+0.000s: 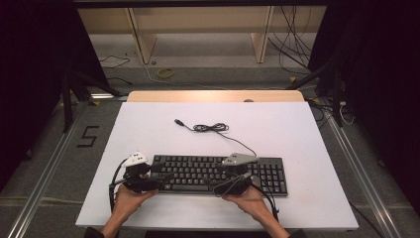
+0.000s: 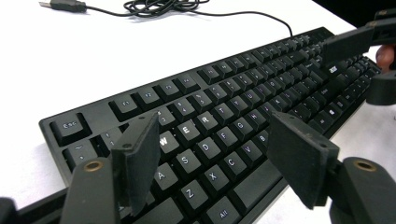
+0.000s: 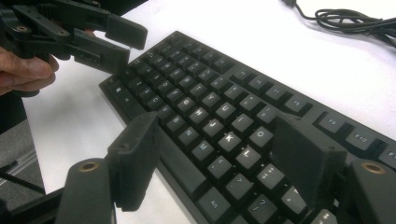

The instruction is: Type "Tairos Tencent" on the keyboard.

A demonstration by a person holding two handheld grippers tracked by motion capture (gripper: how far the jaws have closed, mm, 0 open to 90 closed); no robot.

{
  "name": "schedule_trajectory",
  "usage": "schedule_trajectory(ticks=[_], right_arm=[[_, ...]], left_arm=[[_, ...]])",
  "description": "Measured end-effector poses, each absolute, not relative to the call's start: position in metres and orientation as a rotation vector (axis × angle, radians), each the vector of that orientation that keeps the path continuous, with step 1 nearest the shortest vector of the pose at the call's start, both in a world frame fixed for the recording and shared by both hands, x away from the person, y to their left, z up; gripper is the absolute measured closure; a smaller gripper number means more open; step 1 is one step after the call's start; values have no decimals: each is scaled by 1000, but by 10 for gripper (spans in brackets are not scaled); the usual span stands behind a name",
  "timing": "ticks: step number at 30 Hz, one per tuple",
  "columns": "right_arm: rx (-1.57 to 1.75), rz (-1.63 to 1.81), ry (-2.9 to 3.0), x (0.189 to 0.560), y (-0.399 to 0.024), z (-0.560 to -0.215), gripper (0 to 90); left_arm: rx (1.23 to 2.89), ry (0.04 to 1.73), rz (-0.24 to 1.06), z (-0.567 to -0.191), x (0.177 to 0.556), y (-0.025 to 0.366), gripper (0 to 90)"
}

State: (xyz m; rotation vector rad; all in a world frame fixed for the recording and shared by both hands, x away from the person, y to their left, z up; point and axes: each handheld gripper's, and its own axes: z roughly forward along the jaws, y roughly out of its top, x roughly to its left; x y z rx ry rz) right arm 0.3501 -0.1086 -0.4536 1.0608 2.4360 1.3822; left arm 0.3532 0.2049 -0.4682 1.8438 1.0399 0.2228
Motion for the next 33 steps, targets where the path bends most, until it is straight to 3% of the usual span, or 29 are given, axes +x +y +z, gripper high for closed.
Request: schedule_trajectory(ticks=[10, 33], right_arm=[[1038, 1382, 2469, 348, -97, -457, 381], [969, 1330, 2566, 345, -74, -472, 855]], left_arm=[[1808, 1053, 228, -464, 348, 212, 332], [1795, 1053, 213, -461, 337, 213, 290]])
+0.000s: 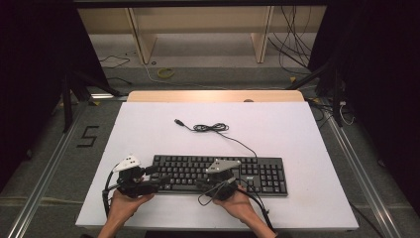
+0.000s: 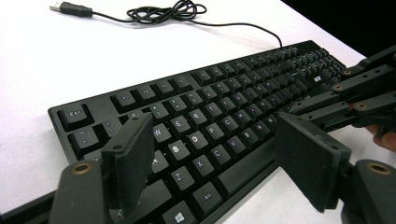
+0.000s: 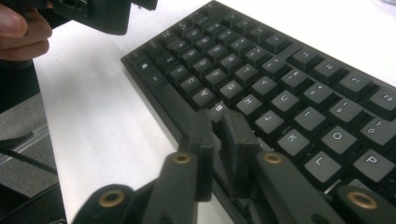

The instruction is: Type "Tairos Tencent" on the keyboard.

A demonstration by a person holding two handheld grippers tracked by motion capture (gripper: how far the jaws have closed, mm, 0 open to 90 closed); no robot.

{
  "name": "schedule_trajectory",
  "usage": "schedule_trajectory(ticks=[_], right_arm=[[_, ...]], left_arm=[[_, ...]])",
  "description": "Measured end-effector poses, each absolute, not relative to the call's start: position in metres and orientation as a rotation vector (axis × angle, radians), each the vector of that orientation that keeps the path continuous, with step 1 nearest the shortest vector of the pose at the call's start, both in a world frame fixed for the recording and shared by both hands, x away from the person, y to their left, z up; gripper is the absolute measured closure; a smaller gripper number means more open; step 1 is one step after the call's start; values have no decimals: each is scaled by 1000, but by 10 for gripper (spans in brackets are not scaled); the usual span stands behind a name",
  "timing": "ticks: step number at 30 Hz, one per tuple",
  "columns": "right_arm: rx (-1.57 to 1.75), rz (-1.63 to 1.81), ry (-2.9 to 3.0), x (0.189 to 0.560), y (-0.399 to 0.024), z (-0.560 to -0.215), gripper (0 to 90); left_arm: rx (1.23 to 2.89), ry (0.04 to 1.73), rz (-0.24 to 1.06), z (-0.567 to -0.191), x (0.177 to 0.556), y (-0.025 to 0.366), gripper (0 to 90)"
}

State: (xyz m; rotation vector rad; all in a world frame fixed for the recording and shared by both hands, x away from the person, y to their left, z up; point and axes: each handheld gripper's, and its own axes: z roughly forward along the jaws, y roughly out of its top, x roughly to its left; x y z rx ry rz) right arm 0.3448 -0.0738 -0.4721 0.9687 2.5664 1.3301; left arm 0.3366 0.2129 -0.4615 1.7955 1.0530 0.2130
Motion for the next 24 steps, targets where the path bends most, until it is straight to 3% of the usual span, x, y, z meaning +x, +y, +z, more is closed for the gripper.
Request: schedule_trajectory(ticks=[8, 24], right_arm=[[957, 1299, 2586, 346, -69, -477, 899], [931, 1226, 2593, 347, -63, -486, 900]], left_arm=[[1801, 1051, 209, -462, 335, 213, 288], [1810, 1053, 207, -462, 335, 213, 287]])
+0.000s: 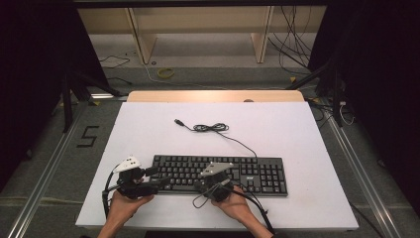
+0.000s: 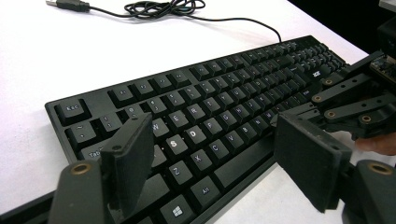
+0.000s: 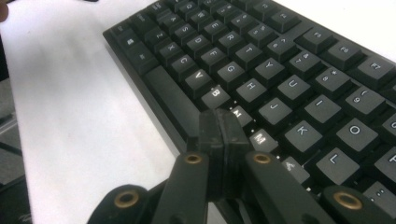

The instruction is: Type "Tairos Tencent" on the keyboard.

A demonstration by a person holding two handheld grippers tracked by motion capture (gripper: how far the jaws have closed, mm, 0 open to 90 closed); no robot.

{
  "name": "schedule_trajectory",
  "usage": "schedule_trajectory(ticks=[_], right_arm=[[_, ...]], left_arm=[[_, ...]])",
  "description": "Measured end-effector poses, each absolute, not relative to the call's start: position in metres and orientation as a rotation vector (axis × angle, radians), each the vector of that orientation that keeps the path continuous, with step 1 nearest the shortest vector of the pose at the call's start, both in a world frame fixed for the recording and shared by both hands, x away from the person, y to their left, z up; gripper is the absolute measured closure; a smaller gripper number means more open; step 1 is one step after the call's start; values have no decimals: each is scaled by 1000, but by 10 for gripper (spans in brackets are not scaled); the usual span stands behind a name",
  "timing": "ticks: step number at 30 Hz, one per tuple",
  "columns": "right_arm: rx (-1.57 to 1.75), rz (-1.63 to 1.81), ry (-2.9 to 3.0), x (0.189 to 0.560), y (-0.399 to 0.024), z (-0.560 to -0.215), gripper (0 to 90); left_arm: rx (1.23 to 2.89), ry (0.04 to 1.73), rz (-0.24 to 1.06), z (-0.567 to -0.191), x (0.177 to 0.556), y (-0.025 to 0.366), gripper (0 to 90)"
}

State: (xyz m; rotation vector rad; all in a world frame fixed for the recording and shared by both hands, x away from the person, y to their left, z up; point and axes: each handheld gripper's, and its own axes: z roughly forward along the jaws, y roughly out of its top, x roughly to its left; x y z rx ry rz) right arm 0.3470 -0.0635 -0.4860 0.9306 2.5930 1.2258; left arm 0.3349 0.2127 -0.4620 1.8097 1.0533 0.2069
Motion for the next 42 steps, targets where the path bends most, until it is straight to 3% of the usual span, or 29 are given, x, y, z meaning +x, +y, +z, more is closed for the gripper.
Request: schedule_trajectory(ticks=[10, 26, 34, 42], right_arm=[[962, 1251, 2590, 347, -64, -486, 900], [984, 1361, 2539, 350, -73, -473, 749], [1005, 1403, 2517, 355, -78, -465, 646], [1024, 1436, 2513, 360, -78, -459, 448]], left_arm=[[1813, 1055, 209, -462, 336, 214, 287], [1816, 1066, 218, -463, 337, 216, 288], [1820, 1080, 220, -464, 338, 217, 292], [1822, 1145, 212, -466, 341, 221, 378]])
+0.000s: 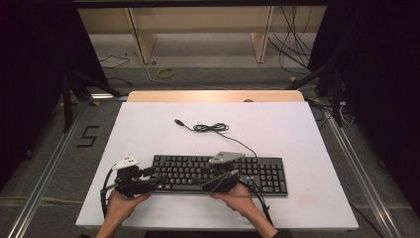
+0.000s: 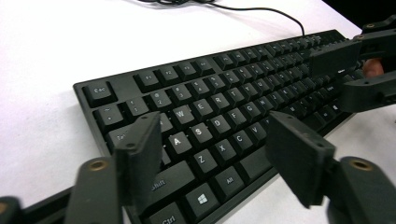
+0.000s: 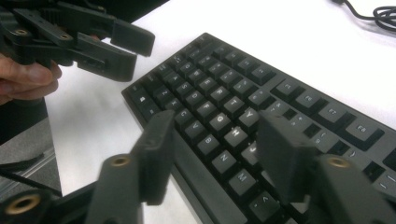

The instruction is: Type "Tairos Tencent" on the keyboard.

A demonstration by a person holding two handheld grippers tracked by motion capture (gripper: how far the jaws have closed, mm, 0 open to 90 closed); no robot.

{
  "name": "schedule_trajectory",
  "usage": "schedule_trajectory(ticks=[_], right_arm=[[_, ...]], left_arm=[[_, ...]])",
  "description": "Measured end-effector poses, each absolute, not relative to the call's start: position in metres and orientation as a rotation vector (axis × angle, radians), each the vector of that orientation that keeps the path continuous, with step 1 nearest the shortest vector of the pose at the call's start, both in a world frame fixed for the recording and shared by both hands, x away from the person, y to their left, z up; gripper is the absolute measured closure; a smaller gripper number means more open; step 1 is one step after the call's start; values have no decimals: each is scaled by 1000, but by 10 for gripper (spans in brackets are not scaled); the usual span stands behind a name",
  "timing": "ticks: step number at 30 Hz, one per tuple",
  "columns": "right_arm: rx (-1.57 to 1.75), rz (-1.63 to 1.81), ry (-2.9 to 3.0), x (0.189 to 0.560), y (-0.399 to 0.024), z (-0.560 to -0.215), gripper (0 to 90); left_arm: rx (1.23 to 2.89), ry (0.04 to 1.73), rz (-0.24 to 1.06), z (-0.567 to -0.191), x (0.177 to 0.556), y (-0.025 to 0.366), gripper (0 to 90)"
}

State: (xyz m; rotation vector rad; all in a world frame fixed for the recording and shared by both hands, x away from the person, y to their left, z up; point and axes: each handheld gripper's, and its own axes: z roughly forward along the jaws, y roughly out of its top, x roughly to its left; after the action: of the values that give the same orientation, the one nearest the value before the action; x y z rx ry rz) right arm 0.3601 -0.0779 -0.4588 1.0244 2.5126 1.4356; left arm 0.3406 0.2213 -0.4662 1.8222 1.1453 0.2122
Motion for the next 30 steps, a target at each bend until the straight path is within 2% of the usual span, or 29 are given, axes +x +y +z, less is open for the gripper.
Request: schedule_trajectory(ticks=[2, 7, 16, 23, 30], right_arm=[[1027, 1414, 2528, 362, -76, -458, 410], [1020, 1404, 2520, 365, -73, -456, 388], [1033, 1398, 2500, 374, -68, -454, 414], [1033, 1373, 2500, 380, -63, -455, 504], [1031, 1359, 2505, 386, -58, -457, 654]], left_arm=[[1827, 1159, 207, -467, 341, 222, 420], [1859, 1194, 200, -469, 342, 222, 530], [1918, 1193, 219, -471, 343, 220, 711], [1940, 1191, 226, -472, 344, 220, 802], [1961, 1191, 234, -473, 346, 219, 859]])
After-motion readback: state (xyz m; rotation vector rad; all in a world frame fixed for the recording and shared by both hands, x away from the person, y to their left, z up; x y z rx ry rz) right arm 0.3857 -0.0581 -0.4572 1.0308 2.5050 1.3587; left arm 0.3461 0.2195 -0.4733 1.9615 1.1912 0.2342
